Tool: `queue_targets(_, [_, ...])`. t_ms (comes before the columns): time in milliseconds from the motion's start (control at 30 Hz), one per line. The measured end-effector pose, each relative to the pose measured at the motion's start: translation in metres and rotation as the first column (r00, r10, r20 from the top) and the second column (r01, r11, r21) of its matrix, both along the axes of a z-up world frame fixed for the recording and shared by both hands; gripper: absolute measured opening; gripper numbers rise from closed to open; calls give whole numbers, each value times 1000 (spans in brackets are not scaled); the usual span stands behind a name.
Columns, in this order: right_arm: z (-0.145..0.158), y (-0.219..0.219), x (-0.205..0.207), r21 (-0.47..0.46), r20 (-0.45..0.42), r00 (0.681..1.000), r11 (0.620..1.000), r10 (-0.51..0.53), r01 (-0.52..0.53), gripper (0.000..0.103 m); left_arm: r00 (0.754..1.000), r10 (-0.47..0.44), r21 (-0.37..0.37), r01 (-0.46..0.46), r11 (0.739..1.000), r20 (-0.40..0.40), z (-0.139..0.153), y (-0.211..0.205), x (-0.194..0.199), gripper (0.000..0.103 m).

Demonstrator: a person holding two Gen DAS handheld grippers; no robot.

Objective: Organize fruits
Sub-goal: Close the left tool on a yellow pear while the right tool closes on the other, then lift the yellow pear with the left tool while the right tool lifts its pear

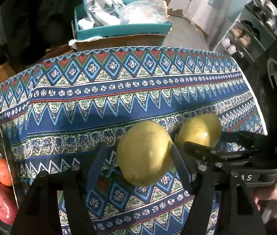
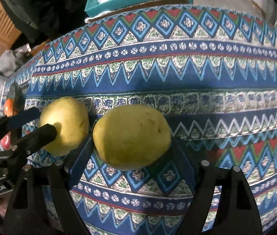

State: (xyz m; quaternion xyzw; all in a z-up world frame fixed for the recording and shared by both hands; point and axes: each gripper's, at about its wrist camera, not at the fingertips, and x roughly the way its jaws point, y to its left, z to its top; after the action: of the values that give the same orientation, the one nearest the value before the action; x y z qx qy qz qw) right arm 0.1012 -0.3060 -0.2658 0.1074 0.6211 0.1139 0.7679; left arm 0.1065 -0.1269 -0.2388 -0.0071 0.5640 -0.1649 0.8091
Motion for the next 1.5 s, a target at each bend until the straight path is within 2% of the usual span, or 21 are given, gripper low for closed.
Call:
queue_targets(67, [-4,-2,0,34,7,1000,999,-31,30,80,1000,11,-9,-12,1000,-8,-1,5,1,75])
queue_targets(167, [-8,-2,3,89,12,999,995,-44,43,69,999,29,-26,-29,999,-14,-3,13,1,79])
queue_targets(333, [-8,-1,6,113,29,998,992,-61,57,67,999,24,-60,-26,998,-41,-7,18,3,82])
queue_targets(400, [-3,-5,5,102,38,997,993,-61,57,67,998,21,-71,-25,997,-53,-8,16,3,81])
queue_targets(533, [3,-7,10,13,36,998,999,-47,47,66,998,-5,-69,1,998,-63,-10,10,4,81])
queue_targets(667, [7,-20,11,-81,4,999,996,-37,37,67,996,-34,-64,29,998,-80,-15,-1,5,82])
queue_targets(767, [8,-30,7,-119,-26,999,993,-29,26,67,994,-37,-38,33,999,-107,-23,-9,7,82])
queue_targets(933, [8,-42,-2,-124,-59,998,992,-19,12,67,989,-37,-48,30,998,-146,-35,-11,10,82])
queue_targets(1033, [8,-44,-7,-114,-50,998,993,-33,27,67,987,-22,-52,14,999,-156,-38,-11,12,82])
queue_targets(1133, [9,-53,-13,-66,-41,997,996,-70,67,68,988,-21,-51,13,999,-156,-40,-12,14,82])
queue_targets(1300, [12,-74,-16,0,-25,989,989,-147,147,75,989,-30,-40,24,999,-143,-42,-18,17,80])
queue_targets(1500, [4,-80,-14,-22,-31,979,979,-203,203,76,992,-41,-17,39,999,-122,-43,-30,17,80])
